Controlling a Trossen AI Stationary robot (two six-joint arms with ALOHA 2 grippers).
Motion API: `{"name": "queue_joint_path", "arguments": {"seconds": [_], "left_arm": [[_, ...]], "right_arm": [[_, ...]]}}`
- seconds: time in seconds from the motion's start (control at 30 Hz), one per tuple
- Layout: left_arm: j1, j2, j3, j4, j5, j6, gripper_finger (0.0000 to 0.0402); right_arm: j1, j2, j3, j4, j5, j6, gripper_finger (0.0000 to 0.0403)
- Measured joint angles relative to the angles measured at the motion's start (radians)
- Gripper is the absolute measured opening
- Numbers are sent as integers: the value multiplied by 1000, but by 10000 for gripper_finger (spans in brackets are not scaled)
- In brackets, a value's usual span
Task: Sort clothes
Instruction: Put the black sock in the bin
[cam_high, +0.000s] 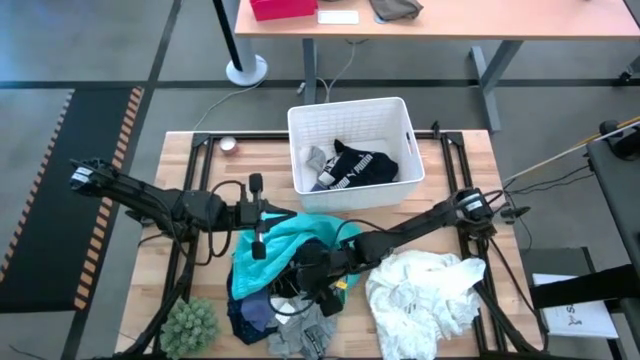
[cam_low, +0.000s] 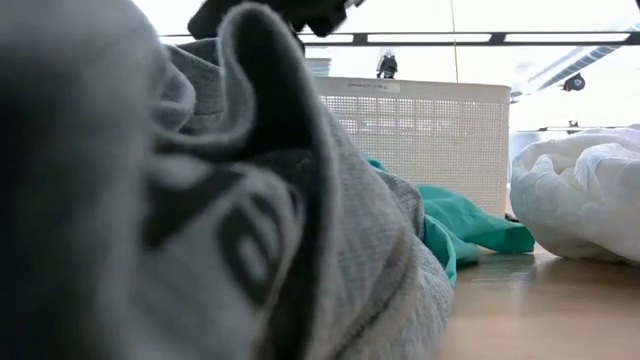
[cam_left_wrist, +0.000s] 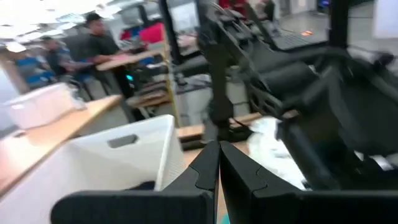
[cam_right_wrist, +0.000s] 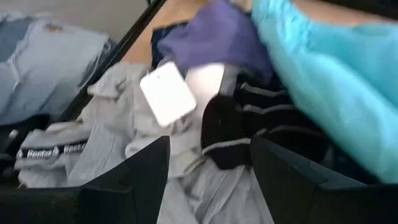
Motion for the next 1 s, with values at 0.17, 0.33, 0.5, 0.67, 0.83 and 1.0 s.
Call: {"name": "queue_joint_path", "arguments": {"seconds": [0.17, 0.33, 0.5, 0.67, 0.83, 1.0], "left_arm": [[10, -5, -1, 35, -105, 9, 0], [44, -21, -8, 50, -118, 5, 0], [69, -21, -18, 50, -117, -11, 0], [82, -21, -41, 52, -117, -27, 0], [84, -23, -86, 116, -116, -29, 0], [84, -25, -99, 136, -116, -30, 0]], "right_arm": [[-3, 18, 0, 33, -8, -9, 202], [-15, 56, 1, 63, -14, -10, 201], [-26, 82, 12, 70, -11, -8, 201], [-30, 88, 13, 77, -27, -8, 195], [-47, 117, 16, 87, -96, 15, 169], [-57, 130, 30, 83, -137, 26, 146]]}}
